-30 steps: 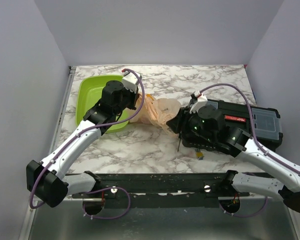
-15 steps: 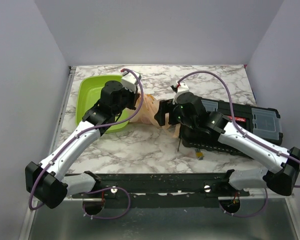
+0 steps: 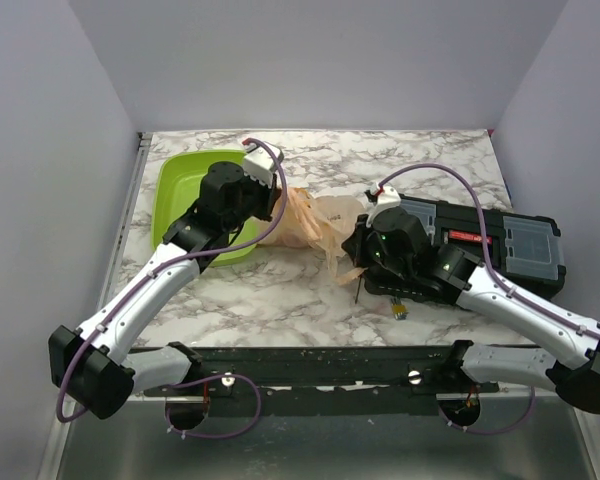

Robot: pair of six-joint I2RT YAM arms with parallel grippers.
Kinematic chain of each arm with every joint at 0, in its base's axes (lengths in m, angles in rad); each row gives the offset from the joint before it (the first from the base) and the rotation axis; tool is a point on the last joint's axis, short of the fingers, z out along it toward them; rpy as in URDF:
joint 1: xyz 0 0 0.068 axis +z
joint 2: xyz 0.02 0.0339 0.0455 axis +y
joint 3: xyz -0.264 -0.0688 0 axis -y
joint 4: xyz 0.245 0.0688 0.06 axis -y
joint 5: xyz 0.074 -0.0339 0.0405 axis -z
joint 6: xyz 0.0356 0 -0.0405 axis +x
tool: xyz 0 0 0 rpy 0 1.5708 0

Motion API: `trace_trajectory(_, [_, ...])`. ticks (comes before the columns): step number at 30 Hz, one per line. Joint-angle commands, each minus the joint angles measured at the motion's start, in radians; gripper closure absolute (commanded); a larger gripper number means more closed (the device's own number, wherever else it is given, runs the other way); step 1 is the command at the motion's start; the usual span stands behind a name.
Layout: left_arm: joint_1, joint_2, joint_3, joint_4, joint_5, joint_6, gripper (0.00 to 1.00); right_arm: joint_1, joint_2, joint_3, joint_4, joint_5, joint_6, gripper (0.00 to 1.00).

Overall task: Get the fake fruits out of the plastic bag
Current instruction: Untie the plastic bag at the center of the board, then adjust the plastic bag at the center of the board.

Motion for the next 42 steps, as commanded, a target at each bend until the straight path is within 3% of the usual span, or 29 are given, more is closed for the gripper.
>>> trace_trajectory(1, [0.003, -0.030, 0.024, 0.005, 0.099, 0.015, 0.76, 0.005, -0.020, -0.038, 0.083, -0.037, 0.039, 0.99])
trace_trajectory(2, [0.006, -0.031, 0.035, -0.006, 0.094, -0.036, 0.57, 0.005, -0.023, -0.048, 0.113, -0.064, 0.040, 0.99])
trace_trajectory(3, [0.005, -0.033, 0.054, -0.031, 0.089, -0.073, 0.45, 0.005, -0.023, -0.052, 0.130, -0.085, 0.041, 0.99])
trace_trajectory(4, [0.007, -0.031, 0.085, -0.074, 0.104, -0.112, 0.40, 0.005, -0.023, -0.053, 0.137, -0.095, 0.044, 0.99])
trace_trajectory(8, [-0.002, -0.082, 0.146, -0.226, 0.099, -0.233, 0.31, 0.005, -0.041, -0.069, 0.155, -0.087, 0.044, 0.99])
trace_trajectory(13, [-0.031, -0.281, -0.054, -0.130, 0.188, -0.255, 0.26, 0.005, -0.050, -0.065, 0.149, -0.101, 0.013, 0.99])
trace_trajectory(16, [-0.129, -0.386, -0.170, -0.051, 0.172, -0.123, 0.26, 0.005, -0.050, -0.060, 0.146, -0.127, 0.005, 0.99])
trace_trajectory(20, [-0.293, -0.423, -0.257, 0.048, 0.014, 0.224, 0.25, 0.005, -0.060, -0.074, 0.150, -0.133, -0.006, 0.99])
trace_trajectory(24, [-0.388, -0.364, -0.300, 0.181, -0.080, 0.568, 0.21, 0.005, -0.070, -0.080, 0.143, -0.138, -0.011, 0.99])
trace_trajectory(29, [-0.398, -0.191, -0.239, 0.203, -0.089, 0.793, 0.21, 0.005, -0.087, -0.077, 0.135, -0.133, -0.012, 0.99])
trace_trajectory(32, [-0.401, -0.122, -0.212, 0.230, -0.069, 0.824, 0.26, 0.005, -0.095, -0.075, 0.131, -0.136, -0.005, 0.99])
trace_trajectory(36, [-0.401, -0.101, -0.240, 0.323, -0.045, 0.841, 0.36, 0.005, -0.104, -0.078, 0.123, -0.129, 0.008, 0.99])
trace_trajectory(42, [-0.400, -0.118, -0.305, 0.483, -0.080, 0.842, 0.61, 0.005, -0.092, -0.087, 0.113, -0.129, 0.027, 0.99])
